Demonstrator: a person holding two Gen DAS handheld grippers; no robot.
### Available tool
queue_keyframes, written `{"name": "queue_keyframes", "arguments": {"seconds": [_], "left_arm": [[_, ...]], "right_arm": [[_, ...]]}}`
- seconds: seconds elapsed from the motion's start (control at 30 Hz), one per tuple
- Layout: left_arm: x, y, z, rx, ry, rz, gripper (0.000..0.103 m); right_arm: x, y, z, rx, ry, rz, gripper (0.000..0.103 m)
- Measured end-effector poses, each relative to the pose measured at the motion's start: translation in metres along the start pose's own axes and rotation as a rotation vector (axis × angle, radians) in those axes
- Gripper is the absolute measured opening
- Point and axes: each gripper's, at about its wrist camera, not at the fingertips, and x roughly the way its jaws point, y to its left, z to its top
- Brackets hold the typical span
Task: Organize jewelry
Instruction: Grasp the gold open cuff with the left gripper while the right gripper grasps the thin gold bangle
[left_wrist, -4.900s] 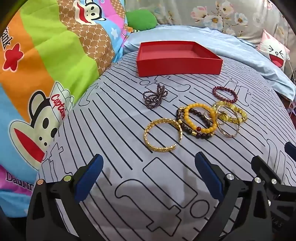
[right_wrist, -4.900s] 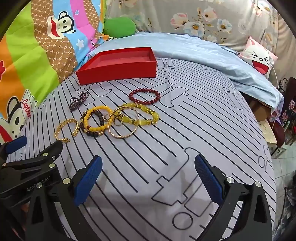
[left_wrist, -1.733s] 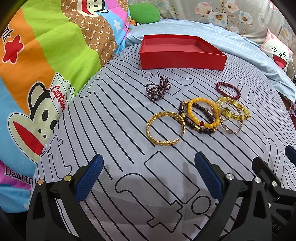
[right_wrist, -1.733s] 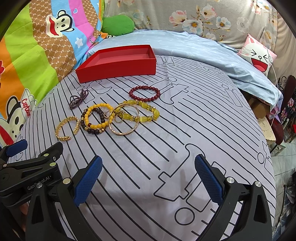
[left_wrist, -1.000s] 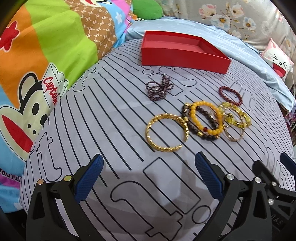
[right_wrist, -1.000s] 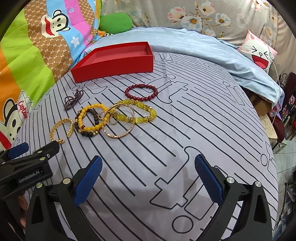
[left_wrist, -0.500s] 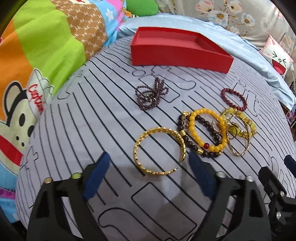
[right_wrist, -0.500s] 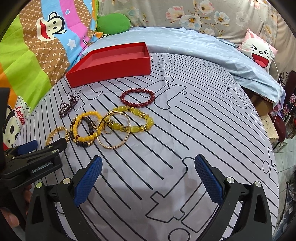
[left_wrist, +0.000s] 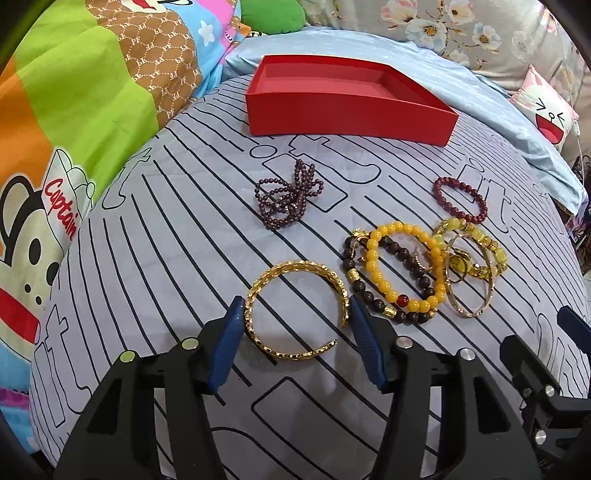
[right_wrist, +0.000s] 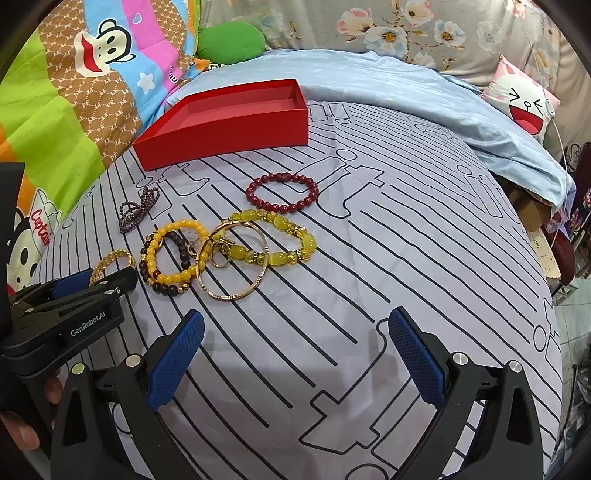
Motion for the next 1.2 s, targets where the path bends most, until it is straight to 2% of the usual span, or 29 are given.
{"name": "queue_keyframes", "arguments": {"seconds": [0.4, 0.57, 0.73, 0.8, 1.03, 1.2], "left_arm": [[-0.014, 0.021, 0.000, -0.054, -0.013, 0.022, 0.054], [-0.016, 0.027, -0.001, -0.060, -0.016, 0.035, 0.054], [-0.015, 0.024, 0.000, -0.047, -0.016, 0.033, 0.054], [-0.014, 0.022, 0.000, -0.041, -0.015, 0.030, 0.054], [-0.011, 0.014, 0.000, -0.022, -0.006, 0.022, 0.054], [-0.007, 0.012, 0.000, -0.019, 0.003, 0.022, 0.054]], "right_arm": [[0.002, 0.014, 0.012, -0.027, -0.034, 0.036, 0.096], [0.010, 0.018, 0.021, -0.024, -0.031, 0.056, 0.086], [0.020, 0.015, 0.025, -0.004, -0.010, 0.081, 0.063], [0.023, 0.014, 0.026, 0.002, -0.004, 0.086, 0.058], [0.038, 0.012, 0.025, 0.009, 0.030, 0.098, 0.027], [0.042, 0.010, 0.027, 0.013, 0.023, 0.099, 0.010]]}}
